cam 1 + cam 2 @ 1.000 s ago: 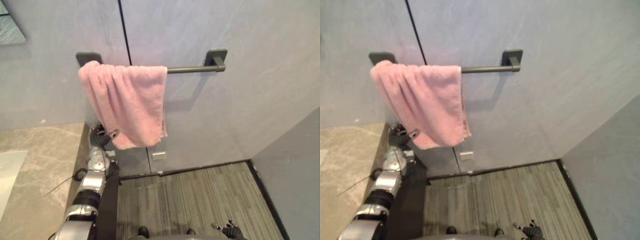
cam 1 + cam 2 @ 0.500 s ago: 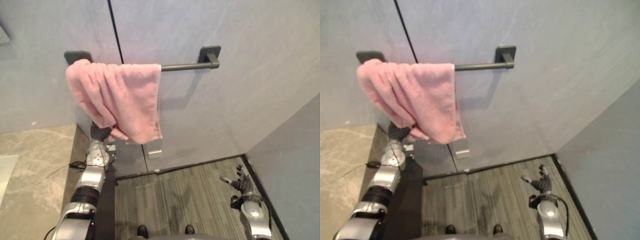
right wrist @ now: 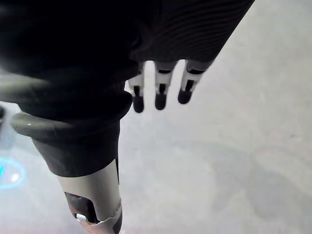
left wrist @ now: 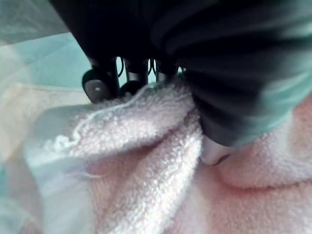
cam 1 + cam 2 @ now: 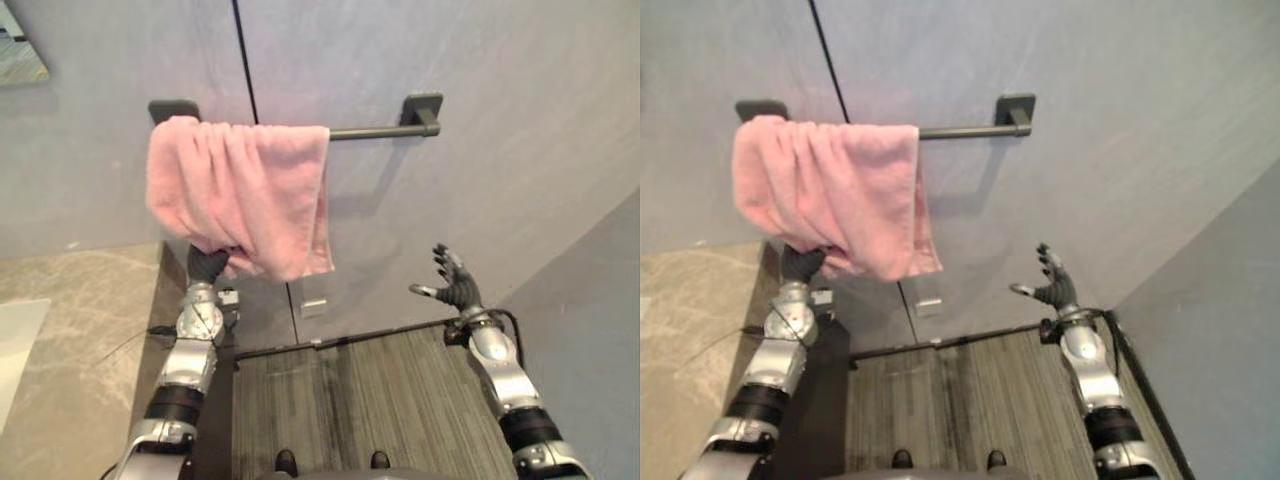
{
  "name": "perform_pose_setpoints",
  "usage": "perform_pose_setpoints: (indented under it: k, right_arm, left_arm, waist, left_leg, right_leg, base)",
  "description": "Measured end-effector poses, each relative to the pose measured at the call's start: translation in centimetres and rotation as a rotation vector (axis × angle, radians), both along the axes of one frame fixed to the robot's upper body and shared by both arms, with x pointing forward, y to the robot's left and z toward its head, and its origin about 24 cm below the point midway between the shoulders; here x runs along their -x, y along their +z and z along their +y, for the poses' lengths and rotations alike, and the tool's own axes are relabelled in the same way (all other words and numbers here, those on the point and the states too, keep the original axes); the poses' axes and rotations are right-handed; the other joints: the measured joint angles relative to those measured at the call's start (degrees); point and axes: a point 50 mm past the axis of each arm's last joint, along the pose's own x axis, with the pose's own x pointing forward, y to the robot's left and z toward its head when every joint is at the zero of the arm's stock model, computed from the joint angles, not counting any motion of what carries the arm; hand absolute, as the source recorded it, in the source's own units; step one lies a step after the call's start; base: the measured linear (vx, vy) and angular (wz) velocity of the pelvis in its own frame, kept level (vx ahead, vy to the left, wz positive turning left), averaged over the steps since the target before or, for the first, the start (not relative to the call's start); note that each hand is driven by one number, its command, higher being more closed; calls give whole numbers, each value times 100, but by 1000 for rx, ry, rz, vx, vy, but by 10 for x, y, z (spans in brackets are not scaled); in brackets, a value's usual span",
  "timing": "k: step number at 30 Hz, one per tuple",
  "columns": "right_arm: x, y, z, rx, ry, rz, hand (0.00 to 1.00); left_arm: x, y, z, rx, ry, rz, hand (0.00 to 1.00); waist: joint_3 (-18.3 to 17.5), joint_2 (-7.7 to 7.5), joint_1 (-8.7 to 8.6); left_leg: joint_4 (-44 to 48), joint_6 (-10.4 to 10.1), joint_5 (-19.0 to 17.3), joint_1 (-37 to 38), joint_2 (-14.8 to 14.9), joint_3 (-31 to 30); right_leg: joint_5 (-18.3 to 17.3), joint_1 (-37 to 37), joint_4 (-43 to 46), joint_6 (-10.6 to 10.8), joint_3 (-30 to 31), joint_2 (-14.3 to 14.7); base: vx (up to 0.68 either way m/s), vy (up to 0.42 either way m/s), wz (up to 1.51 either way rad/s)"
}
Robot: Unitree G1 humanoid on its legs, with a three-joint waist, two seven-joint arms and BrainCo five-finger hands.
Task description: Organize washtable
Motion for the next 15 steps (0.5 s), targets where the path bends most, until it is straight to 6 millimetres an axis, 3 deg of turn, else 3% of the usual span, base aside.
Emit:
perform_pose_setpoints:
  k: [10,15]
  right_arm:
    - [-16,19,41,14,199,-57,0]
    - [-28,32,62,50,283,-92,0]
  left_arm:
    - [-2,-4,-28,41,-100,5,100]
    - [-10,9,-41,43,-152,-38,100]
  waist:
    - [1,1,18]
    - [3,4,103]
  left_leg:
    - [0,18,56,-97,-1,-160]
    - [-1,9,132,-266,7,-219]
  right_leg:
    - [0,22,5,-1,-117,1]
    - [0,-134,40,-1,-158,9]
  base:
    - [-12,-23,8]
    - [-47,-22,6]
